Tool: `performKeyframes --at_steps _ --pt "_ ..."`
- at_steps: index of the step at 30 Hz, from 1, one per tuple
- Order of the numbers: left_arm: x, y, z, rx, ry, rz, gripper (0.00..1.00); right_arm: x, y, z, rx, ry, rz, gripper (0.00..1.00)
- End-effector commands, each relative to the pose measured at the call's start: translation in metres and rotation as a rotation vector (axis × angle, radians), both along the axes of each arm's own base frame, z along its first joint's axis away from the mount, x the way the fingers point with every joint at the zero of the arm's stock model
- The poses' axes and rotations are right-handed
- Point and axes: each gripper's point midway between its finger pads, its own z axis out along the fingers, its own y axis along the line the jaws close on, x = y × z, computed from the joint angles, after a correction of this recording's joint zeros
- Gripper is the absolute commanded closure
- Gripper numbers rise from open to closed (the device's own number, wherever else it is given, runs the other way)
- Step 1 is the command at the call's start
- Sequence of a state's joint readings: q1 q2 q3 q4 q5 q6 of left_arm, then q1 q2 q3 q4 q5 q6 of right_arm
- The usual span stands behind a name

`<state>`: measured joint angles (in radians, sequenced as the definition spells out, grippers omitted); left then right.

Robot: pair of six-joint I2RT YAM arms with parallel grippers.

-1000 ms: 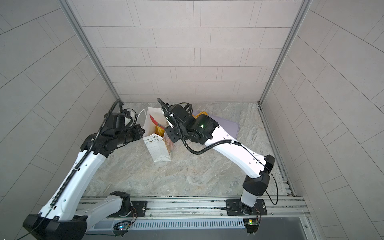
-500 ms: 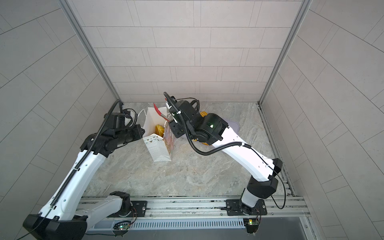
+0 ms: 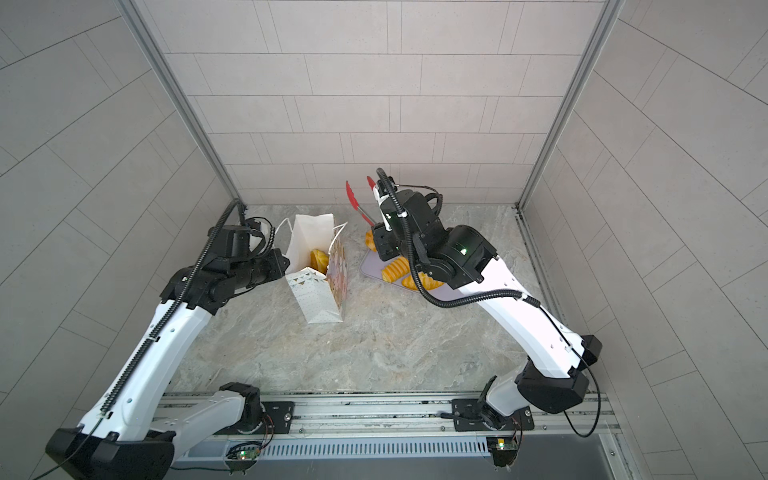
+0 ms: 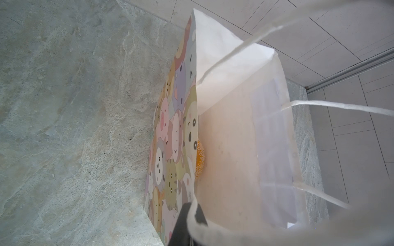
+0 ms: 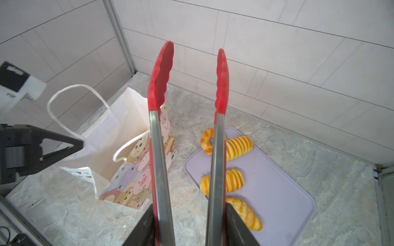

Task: Place the fake bread into the paper bag
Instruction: 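Move the empty tongs back over the bread tray with the right gripper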

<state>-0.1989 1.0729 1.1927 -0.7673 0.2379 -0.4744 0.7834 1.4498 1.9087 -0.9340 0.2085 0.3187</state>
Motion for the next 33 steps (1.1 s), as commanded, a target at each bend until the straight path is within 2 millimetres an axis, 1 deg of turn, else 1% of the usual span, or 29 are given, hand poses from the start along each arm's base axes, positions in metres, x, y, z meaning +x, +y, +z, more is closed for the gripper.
performKeyframes --at_steps 1,5,8,12,23,33 --pt "-0.002 0.0 0.006 0.003 -0.019 -0.001 0.91 0.005 -0.019 0.011 0.091 -0.018 -0.049 0.52" --pt "-0.002 0.0 0.006 0.002 -0.019 -0.003 0.9 0.014 -0.041 -0.002 0.134 0.015 -0.099 0.53" --pt "-0.002 0.001 0.006 0.004 -0.018 0.0 0.9 0.023 -0.055 -0.017 0.163 0.051 -0.132 0.53" --pt "-0.002 0.0 0.005 0.001 -0.015 -0.001 0.9 0.035 -0.065 -0.04 0.193 0.102 -0.168 0.52" --pt "-0.002 0.001 0.004 0.006 -0.013 0.003 0.89 0.077 -0.074 -0.107 0.288 0.236 -0.258 0.51" --pt "-0.002 0.001 0.002 0.009 -0.009 -0.002 0.89 0.107 -0.076 -0.163 0.357 0.341 -0.324 0.5"
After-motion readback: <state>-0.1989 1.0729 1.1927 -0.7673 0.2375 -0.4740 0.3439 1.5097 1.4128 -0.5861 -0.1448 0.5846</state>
